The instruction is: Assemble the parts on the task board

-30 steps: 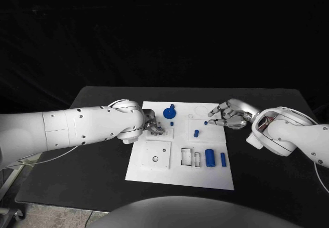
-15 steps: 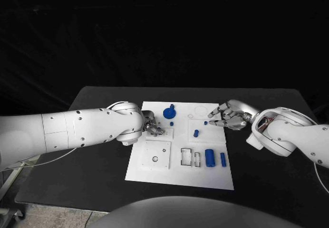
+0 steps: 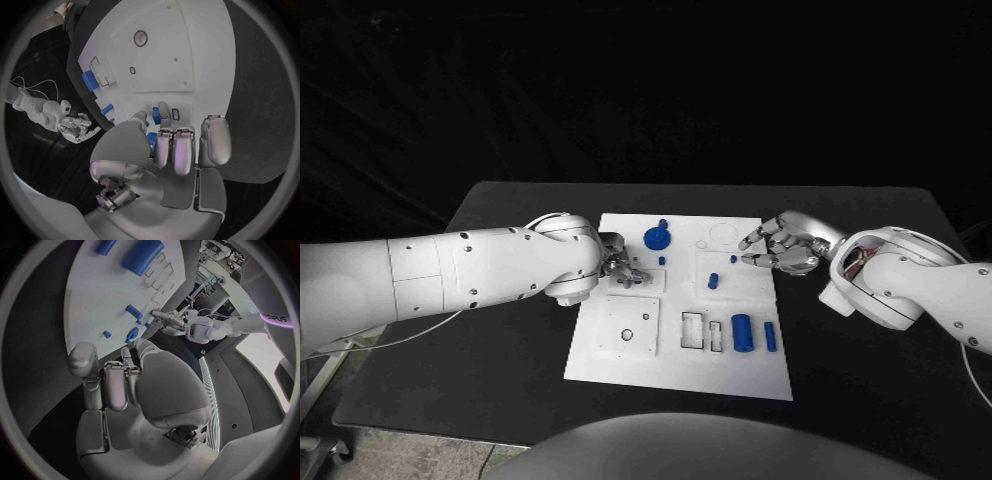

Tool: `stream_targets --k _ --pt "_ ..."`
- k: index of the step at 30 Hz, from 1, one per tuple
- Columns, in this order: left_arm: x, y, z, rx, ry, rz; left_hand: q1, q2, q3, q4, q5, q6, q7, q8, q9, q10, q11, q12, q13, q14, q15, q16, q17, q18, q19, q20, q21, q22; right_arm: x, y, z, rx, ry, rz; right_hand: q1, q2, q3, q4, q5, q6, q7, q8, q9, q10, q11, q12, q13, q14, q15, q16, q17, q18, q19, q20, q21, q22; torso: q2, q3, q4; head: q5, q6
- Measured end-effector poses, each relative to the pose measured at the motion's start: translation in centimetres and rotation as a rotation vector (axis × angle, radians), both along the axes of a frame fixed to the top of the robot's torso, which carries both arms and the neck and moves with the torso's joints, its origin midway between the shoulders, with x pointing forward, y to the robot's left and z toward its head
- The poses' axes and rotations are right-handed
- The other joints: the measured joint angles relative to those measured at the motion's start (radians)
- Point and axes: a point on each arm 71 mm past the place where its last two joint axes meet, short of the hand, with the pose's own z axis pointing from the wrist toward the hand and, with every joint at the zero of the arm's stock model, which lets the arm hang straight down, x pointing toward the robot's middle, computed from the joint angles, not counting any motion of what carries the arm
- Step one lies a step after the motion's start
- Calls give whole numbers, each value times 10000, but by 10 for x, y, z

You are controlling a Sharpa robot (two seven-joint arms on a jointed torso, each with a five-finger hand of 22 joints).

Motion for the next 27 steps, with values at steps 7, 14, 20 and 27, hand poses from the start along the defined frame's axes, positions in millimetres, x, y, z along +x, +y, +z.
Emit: stream_targets --k 7,14,20,27 --pt "0 0 0 -22 -4 -11 -254 78 -327 5 -507 35 35 -154 86 -32 38 0 0 -34 34 0 0 1 -36 36 -36 -1 0 0 -1 -16 31 -6 53 -28 111 -111 181 0 0 -39 -29 -16 15 -27 0 0 0 0 -1 0 0 0 -35 -1 0 0 -2 3 0" --pt "1 0 0 -67 -19 -8 -423 146 -591 -14 -940 143 71 -233 213 0 70 0 0 -34 34 0 -1 1 -36 36 -75 -2 0 -1 -1 -32 55 -25 153 -25 276 -221 393 0 0 -39 -55 -17 17 -35 0 0 1 0 -1 0 0 0 -50 -1 0 1 -5 3 0" --pt "1 0 -1 -131 -27 35 -533 256 -667 9 -975 231 55 -225 342 0 70 0 0 -34 34 0 0 1 -36 36 -74 -2 0 -1 -1 -42 69 -40 226 -36 430 -318 586 36 36 -78 -80 -34 34 -34 0 1 2 0 -1 1 0 0 -87 -2 1 0 -5 -9 0" --pt "0 0 -3 -280 -27 86 -677 400 -984 15 -880 410 -19 351 987 0 70 0 0 -34 34 0 0 0 -35 36 -74 -3 -1 -1 -2 -52 87 -52 246 -16 543 -374 741 36 36 -78 -92 -36 36 -23 7 1 3 0 -1 0 0 0 -87 6 3 1 -6 -13 0"
